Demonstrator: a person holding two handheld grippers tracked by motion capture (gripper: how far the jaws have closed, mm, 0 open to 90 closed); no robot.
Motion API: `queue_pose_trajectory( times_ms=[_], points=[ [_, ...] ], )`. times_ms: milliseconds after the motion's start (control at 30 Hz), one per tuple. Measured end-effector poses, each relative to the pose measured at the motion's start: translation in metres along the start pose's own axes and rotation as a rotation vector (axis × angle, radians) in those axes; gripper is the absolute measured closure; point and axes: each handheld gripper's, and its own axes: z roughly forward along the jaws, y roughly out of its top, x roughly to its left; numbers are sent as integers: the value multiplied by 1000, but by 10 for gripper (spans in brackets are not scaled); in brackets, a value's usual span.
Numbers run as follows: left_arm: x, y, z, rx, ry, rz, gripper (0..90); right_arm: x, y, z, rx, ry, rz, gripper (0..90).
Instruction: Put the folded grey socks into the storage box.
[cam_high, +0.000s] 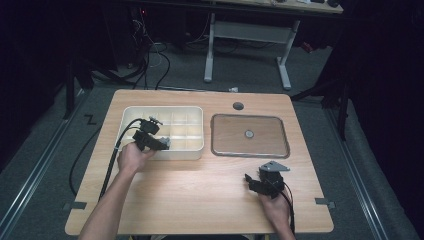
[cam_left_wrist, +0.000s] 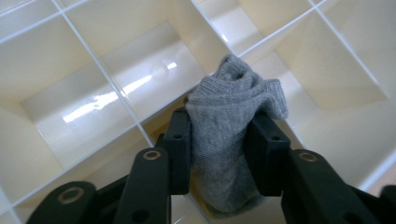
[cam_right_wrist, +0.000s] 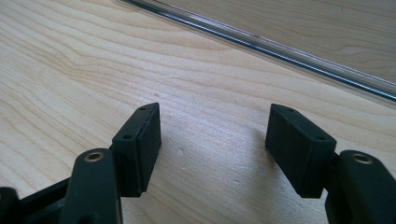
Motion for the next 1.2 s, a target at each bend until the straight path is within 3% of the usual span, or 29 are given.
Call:
queue_pose_trajectory(
  times_ms=[133,233,500,633,800,933,1200],
  points=[
    [1,3,-9,-27,-37,-39,566,0,0,0,0,0,0,362],
    [0,6,-13,-51,-41,-55,518,0,0,0,0,-1,1,363],
    [-1,15,-27,-133,-79,-92,504,0,0,0,0,-2,4,362],
    [-4,13,-25,-154,-62,-62,557,0,0,0,0,-4,4,362],
    [-2,14,-20,-164,-27,-61,659,0,0,0,0,-4,4,362],
    [1,14,-17,-147,-1,-68,726,0,0,0,0,-4,4,362],
    [3,13,-8,-105,49,-40,776,0,0,0,0,-4,4,362]
  ],
)
